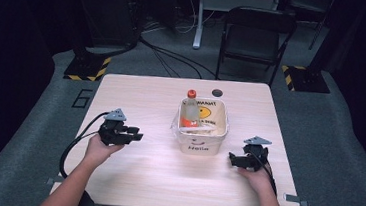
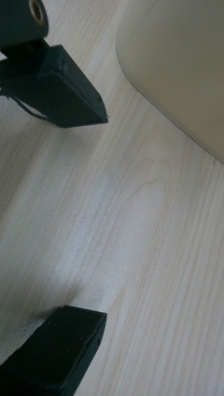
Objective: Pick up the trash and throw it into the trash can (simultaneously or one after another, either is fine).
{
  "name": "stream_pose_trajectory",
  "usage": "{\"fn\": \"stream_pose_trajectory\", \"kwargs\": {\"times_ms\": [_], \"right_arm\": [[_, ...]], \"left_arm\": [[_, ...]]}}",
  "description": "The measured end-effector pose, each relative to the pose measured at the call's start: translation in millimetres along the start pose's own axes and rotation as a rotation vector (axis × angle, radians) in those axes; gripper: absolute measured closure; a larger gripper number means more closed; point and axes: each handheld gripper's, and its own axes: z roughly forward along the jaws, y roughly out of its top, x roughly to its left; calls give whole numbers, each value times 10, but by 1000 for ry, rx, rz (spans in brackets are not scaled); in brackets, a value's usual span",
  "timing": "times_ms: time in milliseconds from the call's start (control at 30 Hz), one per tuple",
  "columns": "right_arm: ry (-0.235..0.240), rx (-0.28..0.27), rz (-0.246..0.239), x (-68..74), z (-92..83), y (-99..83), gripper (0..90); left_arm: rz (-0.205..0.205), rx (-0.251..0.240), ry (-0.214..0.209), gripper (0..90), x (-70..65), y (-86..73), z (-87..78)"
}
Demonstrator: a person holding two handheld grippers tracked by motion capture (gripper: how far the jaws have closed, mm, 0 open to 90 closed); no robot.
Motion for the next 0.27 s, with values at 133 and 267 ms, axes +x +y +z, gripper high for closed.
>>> {"fn": "stream_pose_trajectory", "kwargs": {"times_ms": [133, 267], "right_arm": [[0, 0, 1, 0, 0, 0, 47], [0, 0, 0, 0, 0, 0, 47]], "left_arm": [[-12, -7, -4, 627, 5, -26, 31], [-11, -10, -4, 627, 8, -19, 37]]}}
